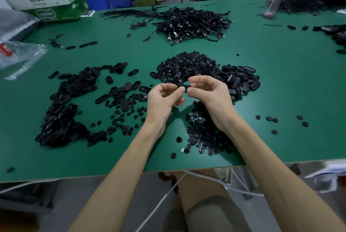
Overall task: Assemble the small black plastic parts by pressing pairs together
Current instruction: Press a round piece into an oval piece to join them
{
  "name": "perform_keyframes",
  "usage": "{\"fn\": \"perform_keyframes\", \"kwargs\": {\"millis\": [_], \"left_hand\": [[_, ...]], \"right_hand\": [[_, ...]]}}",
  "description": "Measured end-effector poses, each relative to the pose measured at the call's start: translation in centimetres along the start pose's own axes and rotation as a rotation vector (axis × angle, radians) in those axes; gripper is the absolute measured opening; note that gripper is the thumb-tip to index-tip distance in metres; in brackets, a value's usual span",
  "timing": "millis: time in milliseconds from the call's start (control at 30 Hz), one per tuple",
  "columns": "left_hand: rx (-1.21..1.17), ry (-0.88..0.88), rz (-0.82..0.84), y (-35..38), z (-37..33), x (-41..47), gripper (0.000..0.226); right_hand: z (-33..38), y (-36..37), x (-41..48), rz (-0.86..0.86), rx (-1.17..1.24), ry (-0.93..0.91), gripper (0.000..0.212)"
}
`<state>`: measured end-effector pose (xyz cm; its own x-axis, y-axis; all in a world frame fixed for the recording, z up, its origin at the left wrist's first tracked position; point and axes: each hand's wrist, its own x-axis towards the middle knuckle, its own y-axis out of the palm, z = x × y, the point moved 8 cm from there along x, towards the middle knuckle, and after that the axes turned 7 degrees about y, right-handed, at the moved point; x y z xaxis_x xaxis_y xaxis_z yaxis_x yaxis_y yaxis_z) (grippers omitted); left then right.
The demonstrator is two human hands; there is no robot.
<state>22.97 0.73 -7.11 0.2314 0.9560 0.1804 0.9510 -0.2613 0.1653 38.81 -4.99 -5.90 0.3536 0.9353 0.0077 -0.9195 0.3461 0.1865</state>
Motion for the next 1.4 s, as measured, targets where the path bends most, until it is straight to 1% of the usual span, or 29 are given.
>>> {"fn": "perform_keyframes", "kwargs": {"millis": [133, 267, 333, 667, 833, 933, 1033, 1167, 1267, 1400], "left_hand": [[-0.015, -0.031, 0.004, -0.2, 0.3, 0.1, 0.033], [-0.01, -0.035, 0.132, 0.3, 0.3, 0.2, 0.025], [-0.01, -0.029, 0.16, 0.5, 0.3, 0.1, 0.02], [-0.054, -0.002, 0.078, 0.3, -0.1, -0.1, 0.021], [-0.102, -0.021, 0.011, -0.2, -0.1, 0.0, 0.028], [-0.126, -0.032, 0.029, -0.1, -0.3, 0.0, 0.028], [-0.155, -0.025, 0.095, 0.6, -0.5, -0.1, 0.027], [-0.102, 0.03, 0.07, 0.6, -0.7, -0.1, 0.019], [-0.046, 0.066, 0.099, 0.8, -0.9, -0.3, 0.016], [0.077, 0.102, 0.143, 1.3, -0.8, -0.3, 0.017]], "right_hand": [[0.0, 0.0, 0.0, 0.012, 0.0, 0.007, 0.029], [-0.2, 0.0, 0.1, 0.021, 0.005, 0.016, 0.029], [-0.3, 0.1, 0.1, 0.026, -0.001, 0.015, 0.029], [-0.5, 0.2, 0.2, 0.039, -0.006, 0.002, 0.021], [-0.2, 0.5, -0.1, 0.071, -0.043, 0.004, 0.024], [-0.3, 0.9, -0.3, 0.092, -0.094, 0.031, 0.028], [0.0, 1.3, -0.5, 0.075, -0.214, -0.021, 0.03], [0.8, 1.1, -0.6, 0.026, -0.26, -0.112, 0.025], [0.8, 0.7, -0.4, -0.005, -0.216, -0.105, 0.015], [0.6, 0.3, -0.3, -0.048, -0.239, -0.11, 0.013]]}}
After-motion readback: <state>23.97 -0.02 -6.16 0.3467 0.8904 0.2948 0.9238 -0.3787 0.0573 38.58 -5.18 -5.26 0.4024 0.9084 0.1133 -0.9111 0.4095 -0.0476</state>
